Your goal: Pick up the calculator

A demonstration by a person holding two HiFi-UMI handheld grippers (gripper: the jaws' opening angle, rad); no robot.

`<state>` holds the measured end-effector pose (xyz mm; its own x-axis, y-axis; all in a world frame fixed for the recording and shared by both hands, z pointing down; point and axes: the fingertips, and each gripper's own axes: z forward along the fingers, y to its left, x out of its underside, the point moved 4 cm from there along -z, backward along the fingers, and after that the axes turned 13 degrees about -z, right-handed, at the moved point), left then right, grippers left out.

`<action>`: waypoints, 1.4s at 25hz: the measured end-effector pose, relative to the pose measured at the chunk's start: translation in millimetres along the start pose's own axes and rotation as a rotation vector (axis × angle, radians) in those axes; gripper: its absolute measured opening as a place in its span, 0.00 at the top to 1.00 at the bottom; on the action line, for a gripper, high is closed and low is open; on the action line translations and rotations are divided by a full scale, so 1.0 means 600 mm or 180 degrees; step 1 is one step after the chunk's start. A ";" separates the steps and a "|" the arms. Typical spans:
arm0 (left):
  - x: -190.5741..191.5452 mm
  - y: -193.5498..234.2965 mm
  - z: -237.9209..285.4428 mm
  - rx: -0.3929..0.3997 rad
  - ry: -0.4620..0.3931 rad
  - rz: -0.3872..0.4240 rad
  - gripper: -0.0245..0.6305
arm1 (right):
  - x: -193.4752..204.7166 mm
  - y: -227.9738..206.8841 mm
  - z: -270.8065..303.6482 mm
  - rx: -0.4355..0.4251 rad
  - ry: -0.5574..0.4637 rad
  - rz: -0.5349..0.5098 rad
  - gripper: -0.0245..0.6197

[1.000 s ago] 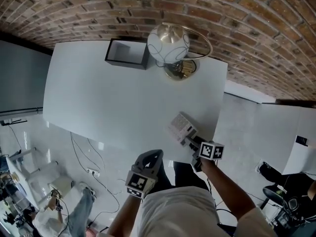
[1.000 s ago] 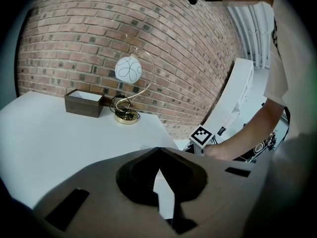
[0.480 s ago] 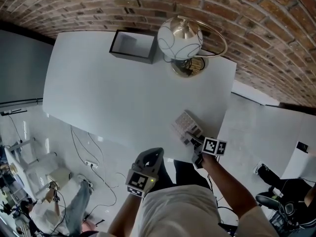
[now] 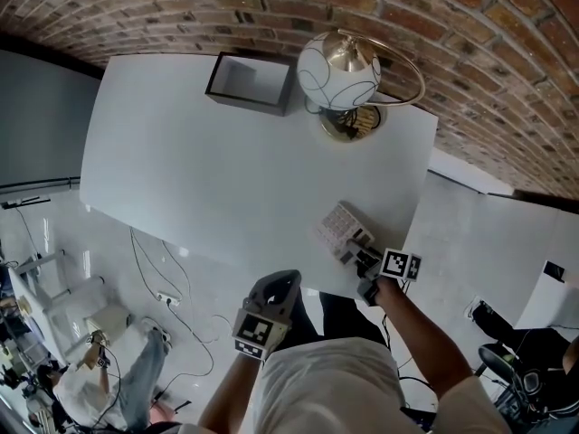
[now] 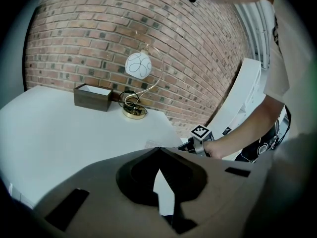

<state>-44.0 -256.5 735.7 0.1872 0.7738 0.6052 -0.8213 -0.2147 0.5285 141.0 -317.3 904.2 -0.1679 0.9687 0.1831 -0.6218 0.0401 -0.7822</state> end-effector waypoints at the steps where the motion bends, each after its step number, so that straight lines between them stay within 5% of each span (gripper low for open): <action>1: -0.001 -0.001 -0.001 0.0009 0.0002 0.0008 0.94 | -0.001 0.003 -0.001 -0.0001 -0.0010 -0.0050 0.77; 23: -0.069 -0.002 -0.081 0.0331 -0.0178 0.0253 0.94 | -0.044 0.188 -0.097 -0.0017 -0.0406 -0.0721 0.78; 35: -0.079 0.004 -0.135 0.0618 -0.0072 0.0370 0.94 | -0.055 0.321 -0.189 0.0341 -0.1023 -0.1224 0.79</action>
<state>-98.6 -245.5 660.1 0.1111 0.7241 0.6807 -0.7194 -0.4140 0.5577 113.7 -313.6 680.1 -0.1278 0.7638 0.6327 -0.7568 0.3372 -0.5599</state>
